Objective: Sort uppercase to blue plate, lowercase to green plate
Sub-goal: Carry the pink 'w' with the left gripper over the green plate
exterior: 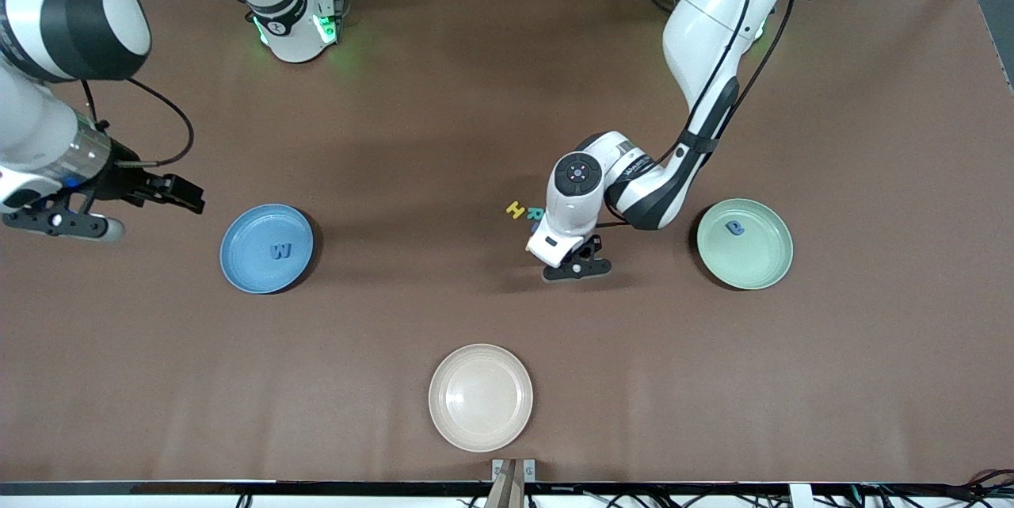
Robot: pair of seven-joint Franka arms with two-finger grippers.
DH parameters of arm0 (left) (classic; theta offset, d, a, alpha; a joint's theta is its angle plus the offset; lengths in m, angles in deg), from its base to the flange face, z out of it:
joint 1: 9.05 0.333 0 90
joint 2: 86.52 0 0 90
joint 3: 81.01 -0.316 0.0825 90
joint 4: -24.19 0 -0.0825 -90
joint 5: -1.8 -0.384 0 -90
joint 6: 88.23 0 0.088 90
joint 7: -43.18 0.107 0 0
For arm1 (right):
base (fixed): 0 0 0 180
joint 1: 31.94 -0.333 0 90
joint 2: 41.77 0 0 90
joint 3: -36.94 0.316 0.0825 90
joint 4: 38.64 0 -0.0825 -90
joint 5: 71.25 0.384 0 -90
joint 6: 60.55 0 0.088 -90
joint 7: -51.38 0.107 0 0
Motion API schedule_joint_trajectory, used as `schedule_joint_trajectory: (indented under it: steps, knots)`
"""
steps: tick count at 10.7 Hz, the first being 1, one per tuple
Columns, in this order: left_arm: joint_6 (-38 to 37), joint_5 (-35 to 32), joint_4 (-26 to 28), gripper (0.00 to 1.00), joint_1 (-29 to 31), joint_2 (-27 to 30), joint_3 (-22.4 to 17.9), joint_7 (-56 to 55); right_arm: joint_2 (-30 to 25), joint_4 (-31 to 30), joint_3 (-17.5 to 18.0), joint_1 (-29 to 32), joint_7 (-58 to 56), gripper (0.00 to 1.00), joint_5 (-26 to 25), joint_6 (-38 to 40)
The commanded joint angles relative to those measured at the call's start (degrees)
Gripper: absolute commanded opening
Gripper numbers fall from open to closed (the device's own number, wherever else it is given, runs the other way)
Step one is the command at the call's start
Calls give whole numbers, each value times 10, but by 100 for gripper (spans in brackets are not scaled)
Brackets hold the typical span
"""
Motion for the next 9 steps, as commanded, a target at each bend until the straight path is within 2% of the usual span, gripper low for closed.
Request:
schedule_joint_trajectory:
  steps: [1, 4, 9]
  knots:
    - [-40, -19, 5, 0, 26, 28, 0, 33, -13, 13, 5, 9, -9, 100, 6, 14]
    - [-78, -19, 54, 0, 91, 83, 5, 133, -31, 17, 1, 9, -30, 100, 5, 15]
    - [-75, -19, 218, 0, 199, 214, 9, 283, -26, 46, 2, -20, -31, 100, 12, 22]
